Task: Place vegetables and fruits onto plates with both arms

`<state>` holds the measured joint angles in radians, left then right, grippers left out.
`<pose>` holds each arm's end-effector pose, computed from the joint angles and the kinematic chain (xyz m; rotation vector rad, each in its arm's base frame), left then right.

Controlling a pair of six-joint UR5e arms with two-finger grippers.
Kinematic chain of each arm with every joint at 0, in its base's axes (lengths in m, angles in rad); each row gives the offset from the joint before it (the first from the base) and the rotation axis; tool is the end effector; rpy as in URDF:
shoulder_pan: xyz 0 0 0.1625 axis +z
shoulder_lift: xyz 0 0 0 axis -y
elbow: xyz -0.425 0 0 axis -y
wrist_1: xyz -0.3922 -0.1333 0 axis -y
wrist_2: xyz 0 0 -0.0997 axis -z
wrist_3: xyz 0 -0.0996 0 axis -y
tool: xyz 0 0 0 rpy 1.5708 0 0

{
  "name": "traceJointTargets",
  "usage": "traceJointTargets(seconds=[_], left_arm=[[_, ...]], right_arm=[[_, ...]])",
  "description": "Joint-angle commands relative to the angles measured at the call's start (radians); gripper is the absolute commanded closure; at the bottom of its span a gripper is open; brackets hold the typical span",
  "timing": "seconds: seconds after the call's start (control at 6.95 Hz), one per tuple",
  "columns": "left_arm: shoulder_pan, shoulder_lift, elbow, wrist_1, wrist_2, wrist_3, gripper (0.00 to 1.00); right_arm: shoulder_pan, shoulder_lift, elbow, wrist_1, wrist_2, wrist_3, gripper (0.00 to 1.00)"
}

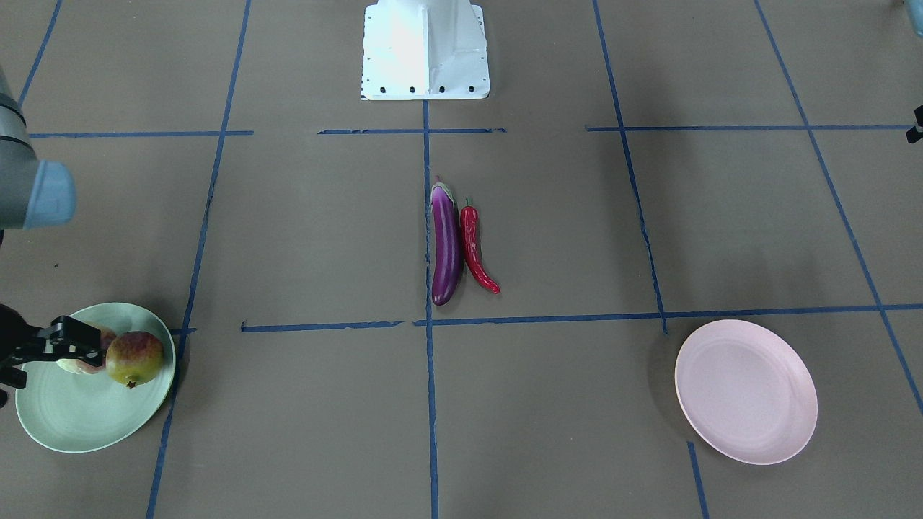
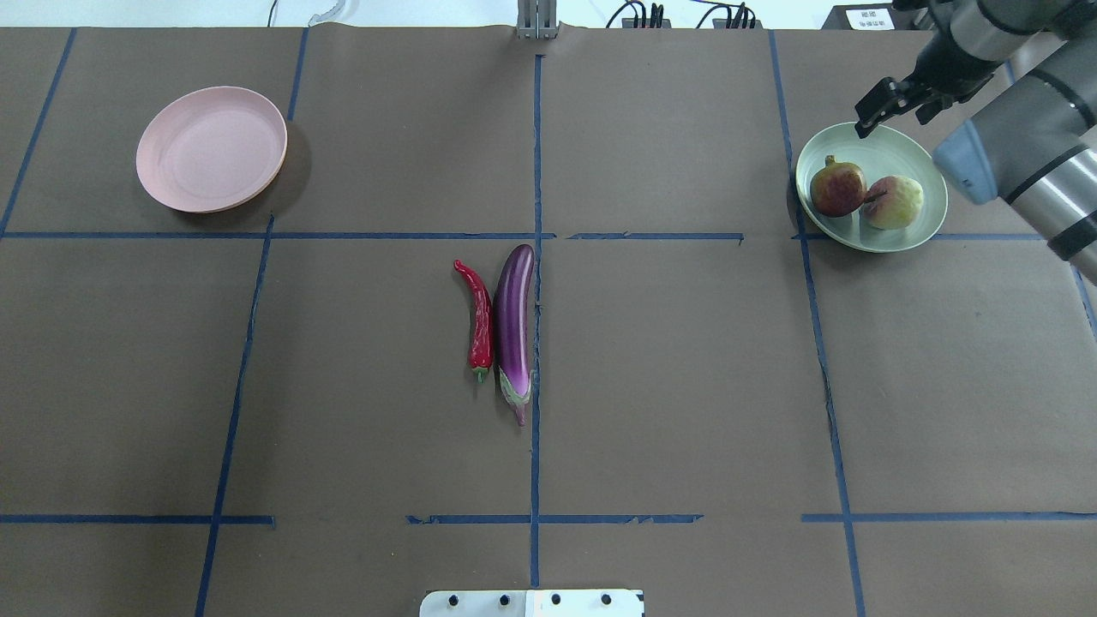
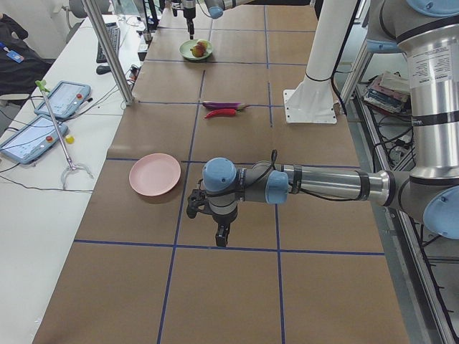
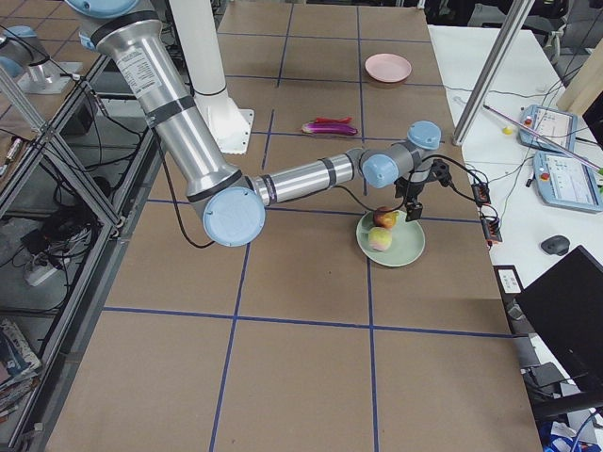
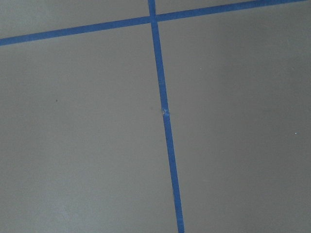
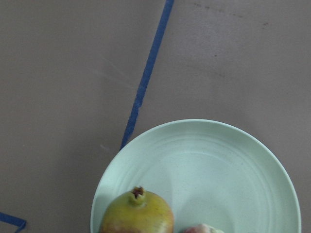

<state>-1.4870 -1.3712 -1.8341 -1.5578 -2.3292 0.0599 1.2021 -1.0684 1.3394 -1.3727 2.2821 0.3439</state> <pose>-0.0302 -0.4144 0.6212 0.0392 0.7596 0.1559 -0.1906 -0.6828 0.4522 0.1774 -0.8111 -0.1901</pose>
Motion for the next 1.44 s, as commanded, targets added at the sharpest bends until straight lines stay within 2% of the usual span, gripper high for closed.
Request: traceJointTargets(seconds=[0.0, 0.29, 0.43, 0.58, 0.72, 1.01, 1.15, 1.29], left_arm=[[0.001, -0.090, -0.001, -0.062, -0.002, -0.008, 0.00], [0.002, -0.155, -0.001, -0.085, -0.004, -0.008, 0.00], [0.035, -0.201, -0.002, -0.077, -0.006, -0.084, 0.00], [0.090, -0.239, -0.005, -0.083, -0.028, -0.256, 0.00], [0.152, -0.326, -0.008, -0.071, -0.039, -0.411, 0.00], [0.410, -0.455, -0.033, -0.074, -0.024, -0.648, 0.00], [0.516, -0.532, -0.027, -0.074, -0.018, -0.817, 0.00], [0.624, -0.633, -0.005, -0.070, 0.079, -0.965, 0.00]], right_arm=[[0.141, -0.097, 0.062, -0.077, 0.100, -0.104, 0.00], [0.235, -0.360, 0.221, -0.077, 0.111, -0.188, 0.00], [0.285, -0.461, 0.266, -0.078, 0.111, -0.276, 0.00], [0.310, -0.541, 0.315, -0.081, 0.111, -0.299, 0.00], [0.310, -0.624, 0.390, -0.127, 0.096, -0.299, 0.00], [0.307, -0.700, 0.483, -0.161, 0.016, -0.283, 0.00], [0.307, -0.700, 0.485, -0.161, 0.017, -0.281, 0.00], [0.307, -0.700, 0.485, -0.160, 0.017, -0.281, 0.00]])
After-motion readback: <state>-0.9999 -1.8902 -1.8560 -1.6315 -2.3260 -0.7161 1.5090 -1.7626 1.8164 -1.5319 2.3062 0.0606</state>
